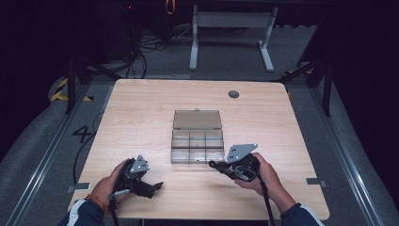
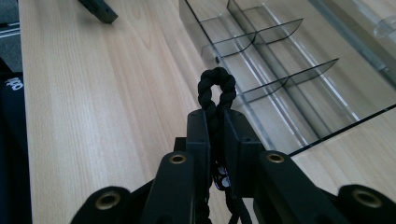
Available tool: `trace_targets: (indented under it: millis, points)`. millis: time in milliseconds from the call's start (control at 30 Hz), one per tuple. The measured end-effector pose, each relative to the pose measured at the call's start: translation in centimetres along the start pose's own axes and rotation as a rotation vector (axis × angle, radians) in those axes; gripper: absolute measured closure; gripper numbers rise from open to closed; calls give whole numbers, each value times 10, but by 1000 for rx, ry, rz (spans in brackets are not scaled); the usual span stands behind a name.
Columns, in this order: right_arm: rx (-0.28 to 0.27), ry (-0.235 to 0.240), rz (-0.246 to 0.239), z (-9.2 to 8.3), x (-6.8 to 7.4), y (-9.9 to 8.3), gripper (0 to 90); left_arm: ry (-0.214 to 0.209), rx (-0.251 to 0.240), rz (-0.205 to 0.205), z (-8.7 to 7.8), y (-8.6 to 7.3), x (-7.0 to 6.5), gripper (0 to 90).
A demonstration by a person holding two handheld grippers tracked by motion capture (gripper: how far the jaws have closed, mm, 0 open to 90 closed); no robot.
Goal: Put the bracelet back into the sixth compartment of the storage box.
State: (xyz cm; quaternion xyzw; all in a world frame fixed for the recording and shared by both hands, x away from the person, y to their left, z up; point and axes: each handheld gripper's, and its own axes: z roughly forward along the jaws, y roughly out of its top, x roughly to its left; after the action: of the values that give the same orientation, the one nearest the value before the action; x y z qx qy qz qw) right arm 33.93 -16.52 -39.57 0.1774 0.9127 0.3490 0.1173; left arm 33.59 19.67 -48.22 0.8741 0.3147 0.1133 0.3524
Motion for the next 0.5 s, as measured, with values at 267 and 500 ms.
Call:
trace_targets:
  millis: [267,500]
  points:
    - [-26,-28,0,-7,-16,13,817,0,0,0,0,0,0,1]
    - [-38,-32,5,-4,-27,24,817,0,0,0,0,0,0,1]
